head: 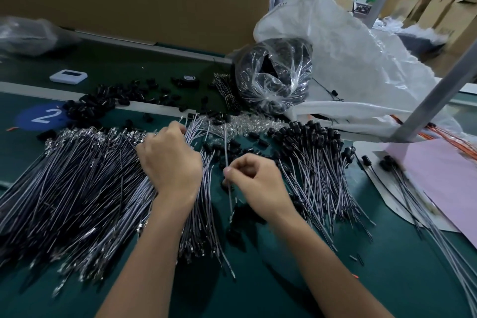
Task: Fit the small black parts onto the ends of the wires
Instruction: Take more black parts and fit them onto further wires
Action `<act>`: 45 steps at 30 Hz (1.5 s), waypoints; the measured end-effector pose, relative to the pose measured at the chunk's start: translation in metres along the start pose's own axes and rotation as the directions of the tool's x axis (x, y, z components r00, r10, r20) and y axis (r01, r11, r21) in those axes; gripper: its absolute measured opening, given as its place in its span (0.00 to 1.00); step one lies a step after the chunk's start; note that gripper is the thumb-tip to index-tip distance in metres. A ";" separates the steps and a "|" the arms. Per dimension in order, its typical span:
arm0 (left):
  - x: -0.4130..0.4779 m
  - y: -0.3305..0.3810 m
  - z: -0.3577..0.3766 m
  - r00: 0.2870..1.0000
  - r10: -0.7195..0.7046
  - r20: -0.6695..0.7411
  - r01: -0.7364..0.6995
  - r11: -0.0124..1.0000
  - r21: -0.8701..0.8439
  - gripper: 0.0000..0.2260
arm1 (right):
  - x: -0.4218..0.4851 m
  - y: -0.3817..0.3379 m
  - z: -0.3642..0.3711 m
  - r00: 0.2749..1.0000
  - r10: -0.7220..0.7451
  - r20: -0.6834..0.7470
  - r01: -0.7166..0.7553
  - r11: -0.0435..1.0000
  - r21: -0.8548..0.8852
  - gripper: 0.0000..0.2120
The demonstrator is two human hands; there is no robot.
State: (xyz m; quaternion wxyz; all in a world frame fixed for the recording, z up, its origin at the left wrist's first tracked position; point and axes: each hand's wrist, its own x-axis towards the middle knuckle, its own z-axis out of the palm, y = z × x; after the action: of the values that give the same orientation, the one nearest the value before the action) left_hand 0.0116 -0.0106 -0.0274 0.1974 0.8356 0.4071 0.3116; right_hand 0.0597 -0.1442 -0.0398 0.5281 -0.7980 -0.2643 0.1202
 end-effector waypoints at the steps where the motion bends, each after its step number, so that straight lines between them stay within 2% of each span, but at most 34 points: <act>1: -0.001 0.003 -0.004 0.999 0.035 0.037 -0.035 0.999 0.002 0.14 | -0.001 -0.001 -0.004 0.999 -0.018 -0.029 0.022 0.991 0.134 0.03; 3: 0.001 0.006 -0.013 0.973 0.100 0.208 -0.106 0.994 0.016 0.14 | -0.002 -0.002 -0.010 0.994 -0.058 -0.097 0.088 0.936 0.342 0.07; 5: 0.009 0.000 -0.029 0.921 0.077 0.381 -0.120 0.989 0.089 0.14 | -0.003 -0.003 -0.015 0.984 -0.088 -0.153 0.146 0.890 0.433 0.10; 7: 0.020 -0.014 -0.047 0.937 0.027 0.349 -0.130 0.953 0.275 0.11 | -0.004 -0.004 -0.019 0.980 -0.092 -0.174 0.165 0.864 0.475 0.08; 9: 0.030 -0.034 -0.061 0.955 -0.016 0.296 -0.144 0.850 0.507 0.06 | -0.005 -0.005 -0.019 0.981 -0.070 -0.180 0.152 0.857 0.493 0.05; 10: 0.031 -0.042 -0.065 0.945 -0.068 0.321 -0.139 0.803 0.580 0.07 | -0.005 -0.005 -0.019 0.982 -0.061 -0.180 0.144 0.856 0.496 0.05; 12: 0.029 -0.054 -0.065 0.915 -0.152 0.373 -0.109 0.798 0.593 0.07 | -0.006 -0.005 -0.017 0.983 -0.065 -0.174 0.143 0.861 0.488 0.04; 15: 0.029 -0.061 -0.060 0.943 -0.147 0.299 -0.022 0.867 0.498 0.05 | -0.007 -0.004 -0.015 0.980 -0.091 -0.179 0.164 0.877 0.451 0.03; 19: 0.026 -0.059 -0.061 0.959 -0.132 0.252 0.026 0.922 0.386 0.14 | -0.008 -0.002 -0.017 0.975 -0.109 -0.192 0.187 0.869 0.458 0.04; 23: 0.025 -0.056 -0.068 0.987 -0.121 0.109 0.100 0.979 0.176 0.08 | -0.007 -0.002 -0.019 0.972 -0.110 -0.206 0.196 0.862 0.467 0.05; 25: 0.026 -0.055 -0.073 0.999 -0.051 0.008 0.050 0.990 0.134 0.03 | -0.007 -0.001 -0.019 0.972 -0.111 -0.209 0.198 0.866 0.459 0.05; 27: 0.031 -0.052 -0.078 0.996 0.041 -0.080 -0.035 0.997 0.068 0.03 | -0.007 -0.001 -0.019 0.970 -0.123 -0.211 0.206 0.875 0.439 0.05; 29: 0.036 -0.045 -0.084 0.993 0.094 -0.077 -0.102 0.989 -0.103 0.04 | -0.007 0.000 -0.019 0.968 -0.138 -0.211 0.215 0.887 0.409 0.05; 30: 0.036 -0.038 -0.086 0.995 0.092 -0.024 -0.095 0.964 -0.247 0.04 | -0.007 0.000 -0.018 0.967 -0.146 -0.211 0.221 0.893 0.393 0.04; 32: 0.030 -0.019 -0.086 0.988 0.092 0.120 -0.014 0.849 -0.528 0.04 | -0.008 -0.001 -0.017 0.962 -0.172 -0.211 0.240 0.901 0.360 0.03; 35: 0.008 0.012 -0.072 0.946 0.152 0.285 0.125 0.640 -0.758 0.02 | -0.010 -0.003 -0.015 0.947 -0.229 -0.226 0.293 0.902 0.318 0.03; 37: -0.007 0.027 -0.058 0.920 0.166 0.355 0.216 0.541 -0.813 0.02 | -0.011 -0.003 -0.013 0.935 -0.257 -0.245 0.326 0.894 0.307 0.03; 41: -0.022 0.038 -0.035 0.900 0.103 0.423 0.360 0.368 -0.857 0.03 | -0.010 0.000 -0.013 0.929 -0.236 -0.286 0.320 0.899 0.300 0.04; 45: -0.026 0.041 -0.025 0.890 0.063 0.451 0.414 0.304 -0.858 0.02 | -0.007 0.003 -0.015 0.919 -0.238 -0.314 0.323 0.912 0.254 0.04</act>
State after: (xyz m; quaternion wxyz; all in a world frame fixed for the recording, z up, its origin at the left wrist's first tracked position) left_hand 0.0049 -0.0539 0.0051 0.7569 0.5563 0.1907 0.2851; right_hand 0.0613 -0.1604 -0.0369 0.6866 -0.6704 -0.2795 -0.0312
